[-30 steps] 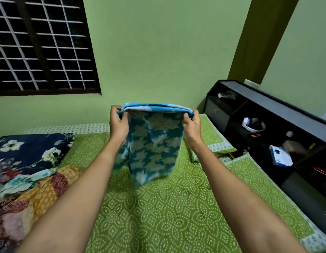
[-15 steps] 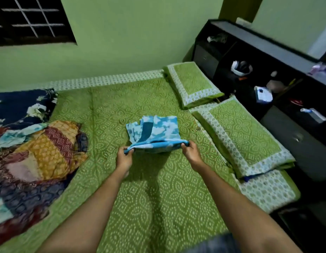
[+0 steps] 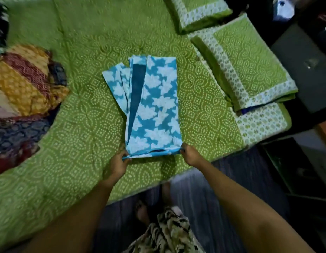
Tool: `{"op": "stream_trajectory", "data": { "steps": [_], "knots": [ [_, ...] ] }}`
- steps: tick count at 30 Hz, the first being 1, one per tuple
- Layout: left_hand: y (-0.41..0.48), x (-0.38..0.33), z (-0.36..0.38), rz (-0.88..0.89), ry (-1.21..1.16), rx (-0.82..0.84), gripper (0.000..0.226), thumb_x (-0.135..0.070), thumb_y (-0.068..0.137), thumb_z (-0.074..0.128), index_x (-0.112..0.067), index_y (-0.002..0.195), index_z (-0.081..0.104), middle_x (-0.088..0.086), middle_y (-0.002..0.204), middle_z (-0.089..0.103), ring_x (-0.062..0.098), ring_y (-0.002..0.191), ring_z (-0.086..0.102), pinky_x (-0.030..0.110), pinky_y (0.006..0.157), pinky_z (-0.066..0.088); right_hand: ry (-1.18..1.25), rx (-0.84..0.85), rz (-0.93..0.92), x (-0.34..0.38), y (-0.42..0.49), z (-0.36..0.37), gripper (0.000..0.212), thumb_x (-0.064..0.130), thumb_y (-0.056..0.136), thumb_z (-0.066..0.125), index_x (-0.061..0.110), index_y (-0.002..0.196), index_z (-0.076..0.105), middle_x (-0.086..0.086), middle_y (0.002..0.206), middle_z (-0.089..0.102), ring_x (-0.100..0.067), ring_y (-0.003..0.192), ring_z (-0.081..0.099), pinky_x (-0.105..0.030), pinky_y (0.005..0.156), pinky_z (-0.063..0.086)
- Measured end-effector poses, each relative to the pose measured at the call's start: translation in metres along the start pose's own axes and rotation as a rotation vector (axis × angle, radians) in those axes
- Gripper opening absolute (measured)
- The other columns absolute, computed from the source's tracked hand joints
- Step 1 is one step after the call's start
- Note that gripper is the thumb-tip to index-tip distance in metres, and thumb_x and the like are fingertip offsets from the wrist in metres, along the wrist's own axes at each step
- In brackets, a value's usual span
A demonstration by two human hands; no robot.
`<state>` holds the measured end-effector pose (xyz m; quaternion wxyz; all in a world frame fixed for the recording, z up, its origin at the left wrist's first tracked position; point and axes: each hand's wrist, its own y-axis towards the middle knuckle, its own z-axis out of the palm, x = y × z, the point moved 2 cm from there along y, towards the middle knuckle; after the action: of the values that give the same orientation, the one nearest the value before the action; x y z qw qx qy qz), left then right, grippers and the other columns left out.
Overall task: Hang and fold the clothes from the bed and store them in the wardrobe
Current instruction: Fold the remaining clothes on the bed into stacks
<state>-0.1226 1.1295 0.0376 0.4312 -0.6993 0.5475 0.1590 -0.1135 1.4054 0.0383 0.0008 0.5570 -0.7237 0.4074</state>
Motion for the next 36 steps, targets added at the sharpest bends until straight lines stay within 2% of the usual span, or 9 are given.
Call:
{"op": "stream_trajectory", "data": {
  "steps": [3, 8, 10, 12, 16, 24, 29, 33, 36],
  "knots": [
    [-0.005, 0.029, 0.011, 0.062, 0.158, 0.164, 0.04, 0.009, 0.085, 0.057, 0.008, 0.124, 0.052, 0.022, 0.118, 0.06, 0.035, 0.111, 0.056, 0.034, 0.094, 0.04, -0.132, 0.097, 0.023, -0.009, -0.006, 0.023, 0.028, 0.004, 0.094, 0.042, -0.006, 0.119, 0.051, -0.03, 0.12, 0.056, -0.042, 0.11, 0.054, -0.039, 0.088, 0.042],
    [-0.01, 0.058, 0.024, -0.07, 0.148, 0.388, 0.022, 0.006, 0.079, 0.066, -0.011, 0.091, 0.062, 0.014, 0.107, 0.061, 0.026, 0.107, 0.056, 0.022, 0.081, 0.038, -0.137, 0.349, 0.13, 0.003, -0.006, 0.043, 0.033, 0.005, 0.092, 0.046, -0.009, 0.121, 0.051, -0.023, 0.128, 0.053, -0.033, 0.116, 0.052, -0.033, 0.091, 0.041],
    [-0.007, 0.051, 0.026, -0.191, -0.082, 0.315, 0.029, 0.004, 0.084, 0.062, 0.002, 0.113, 0.058, 0.016, 0.124, 0.054, 0.026, 0.118, 0.05, 0.024, 0.092, 0.039, 0.18, 0.277, 0.21, 0.017, 0.002, 0.048, 0.033, 0.003, 0.091, 0.05, -0.008, 0.121, 0.053, -0.022, 0.126, 0.055, -0.028, 0.108, 0.054, -0.033, 0.086, 0.045],
    [0.001, 0.035, 0.024, -0.328, -0.32, 0.207, 0.037, -0.002, 0.089, 0.057, 0.007, 0.125, 0.05, 0.016, 0.125, 0.053, 0.024, 0.113, 0.051, 0.014, 0.08, 0.045, 0.516, 0.178, 0.295, 0.036, 0.01, 0.048, 0.033, 0.01, 0.093, 0.054, -0.002, 0.124, 0.052, -0.016, 0.12, 0.056, -0.018, 0.094, 0.053, -0.022, 0.072, 0.044],
    [0.036, 0.017, 0.02, -0.409, -0.518, 0.115, 0.036, -0.017, 0.095, 0.052, 0.001, 0.126, 0.051, 0.008, 0.098, 0.059, 0.016, 0.084, 0.053, 0.017, 0.061, 0.044, 0.899, 0.203, 0.39, 0.071, 0.037, 0.05, 0.034, 0.025, 0.099, 0.044, 0.004, 0.125, 0.05, -0.019, 0.13, 0.052, -0.026, 0.119, 0.05, -0.035, 0.099, 0.039],
    [0.12, -0.008, 0.004, -0.468, -0.703, -0.057, 0.031, -0.014, 0.095, 0.051, 0.002, 0.122, 0.053, 0.006, 0.098, 0.058, 0.017, 0.089, 0.054, 0.024, 0.076, 0.044, 1.057, 0.209, 0.378, 0.127, 0.129, 0.034, 0.043, 0.032, 0.102, 0.035, 0.006, 0.136, 0.04, -0.015, 0.141, 0.045, -0.027, 0.129, 0.043, -0.037, 0.105, 0.034],
    [0.187, -0.008, 0.003, -0.567, -0.735, -0.155, 0.03, -0.013, 0.096, 0.049, 0.003, 0.12, 0.054, 0.001, 0.075, 0.053, 0.01, 0.066, 0.047, 0.015, 0.055, 0.038, 1.081, 0.192, 0.317, 0.159, 0.194, 0.025, 0.046, 0.023, 0.102, 0.034, -0.005, 0.138, 0.035, -0.027, 0.144, 0.034, -0.038, 0.134, 0.031, -0.045, 0.112, 0.027],
    [0.235, -0.014, 0.0, -0.598, -0.689, -0.243, 0.032, -0.013, 0.096, 0.049, 0.001, 0.124, 0.052, 0.01, 0.108, 0.058, 0.021, 0.093, 0.052, 0.023, 0.072, 0.041, 1.064, 0.205, 0.261, 0.184, 0.248, 0.023, 0.046, 0.026, 0.103, 0.033, -0.002, 0.139, 0.036, -0.019, 0.147, 0.037, -0.03, 0.136, 0.036, -0.034, 0.112, 0.027],
    [0.261, -0.013, 0.003, -0.631, -0.666, -0.281, 0.037, -0.014, 0.095, 0.05, 0.002, 0.128, 0.049, 0.015, 0.13, 0.053, 0.028, 0.115, 0.051, 0.024, 0.087, 0.038, 1.025, 0.211, 0.216, 0.193, 0.279, 0.025, 0.047, 0.028, 0.102, 0.034, -0.008, 0.131, 0.042, -0.024, 0.141, 0.04, -0.036, 0.129, 0.04, -0.042, 0.11, 0.03]
  ]
}}
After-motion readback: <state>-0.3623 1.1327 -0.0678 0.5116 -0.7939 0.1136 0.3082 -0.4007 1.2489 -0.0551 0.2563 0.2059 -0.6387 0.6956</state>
